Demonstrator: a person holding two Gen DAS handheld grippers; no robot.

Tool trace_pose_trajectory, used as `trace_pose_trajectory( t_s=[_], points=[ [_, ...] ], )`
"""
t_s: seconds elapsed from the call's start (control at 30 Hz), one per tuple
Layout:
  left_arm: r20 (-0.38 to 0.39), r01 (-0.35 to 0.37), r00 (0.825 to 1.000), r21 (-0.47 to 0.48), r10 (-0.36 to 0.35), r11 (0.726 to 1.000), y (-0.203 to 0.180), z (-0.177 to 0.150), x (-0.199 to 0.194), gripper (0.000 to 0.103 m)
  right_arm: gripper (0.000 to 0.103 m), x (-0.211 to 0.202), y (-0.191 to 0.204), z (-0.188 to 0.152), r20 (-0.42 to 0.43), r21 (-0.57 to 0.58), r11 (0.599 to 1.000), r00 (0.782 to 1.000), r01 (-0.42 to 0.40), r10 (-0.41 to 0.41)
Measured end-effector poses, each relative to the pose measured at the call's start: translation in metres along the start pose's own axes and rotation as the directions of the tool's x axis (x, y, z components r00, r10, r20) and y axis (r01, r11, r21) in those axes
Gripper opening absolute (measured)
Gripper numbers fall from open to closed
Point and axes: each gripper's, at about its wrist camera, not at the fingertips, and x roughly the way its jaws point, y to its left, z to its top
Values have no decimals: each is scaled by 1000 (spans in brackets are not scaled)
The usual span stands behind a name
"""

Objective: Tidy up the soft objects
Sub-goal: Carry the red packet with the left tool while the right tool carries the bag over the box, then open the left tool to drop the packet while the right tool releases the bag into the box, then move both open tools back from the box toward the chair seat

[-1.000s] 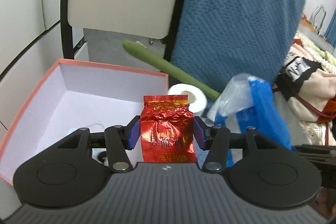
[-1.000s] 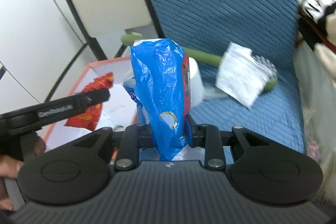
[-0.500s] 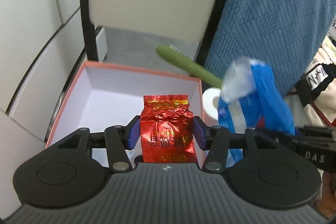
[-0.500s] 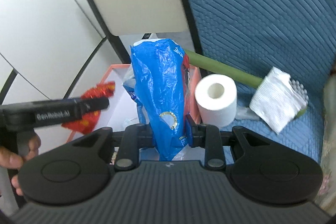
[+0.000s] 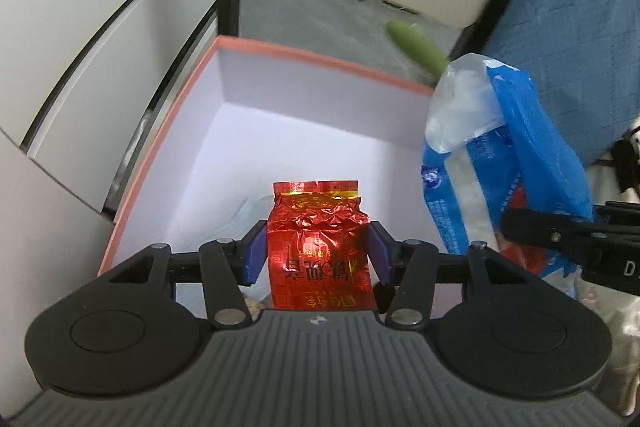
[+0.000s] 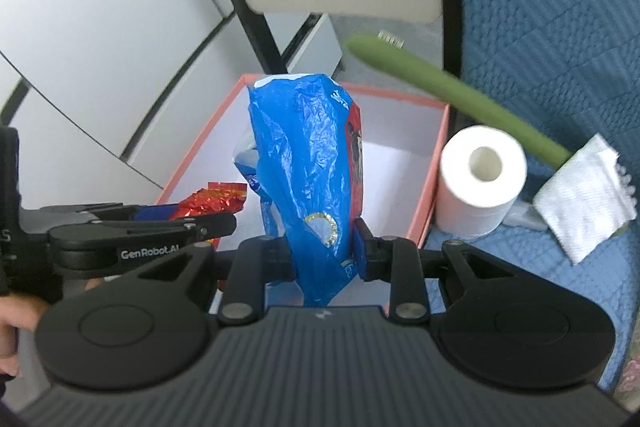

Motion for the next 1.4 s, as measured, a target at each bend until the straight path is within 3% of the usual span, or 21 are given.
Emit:
trace_pose_trajectory(
  t_s=[0.2,0.4,0.5,0.53,0.57,0.93,1.13,1.4],
  points=[
    [-72,-9,997,-69,4,998,29,-12,27,58,31,44,3,-12,-67,32,999,998,-4,6],
    [-101,17,995,-87,-26,996,31,-10,33,60,35,60,2,-13,-97,41,999,995,13,-9],
    [-103,13,994,-91,-22,996,32,-10,31,67,52,56,2,-10,-92,52,999,996,9,-4],
    [-100,6,995,-91,-16,996,31,-12,30,67,63,53,1,-9,-87,59,998,996,4,1],
    [-95,6,995,-90,-15,996,29,-12,30,67,71,49,0,-7,-77,63,998,997,-1,6],
    [41,78,996,-54,-76,995,-12,-7,-9,67,71,-24,-18,-12,113,11,1000,994,12,-13],
    [110,121,987,-11,-119,993,-55,-10,-27,67,71,-68,-44,-29,225,8,999,973,52,-53],
    [191,175,964,67,-185,982,-114,-27,-39,67,71,-96,-81,-64,318,36,993,941,112,-117]
  ],
)
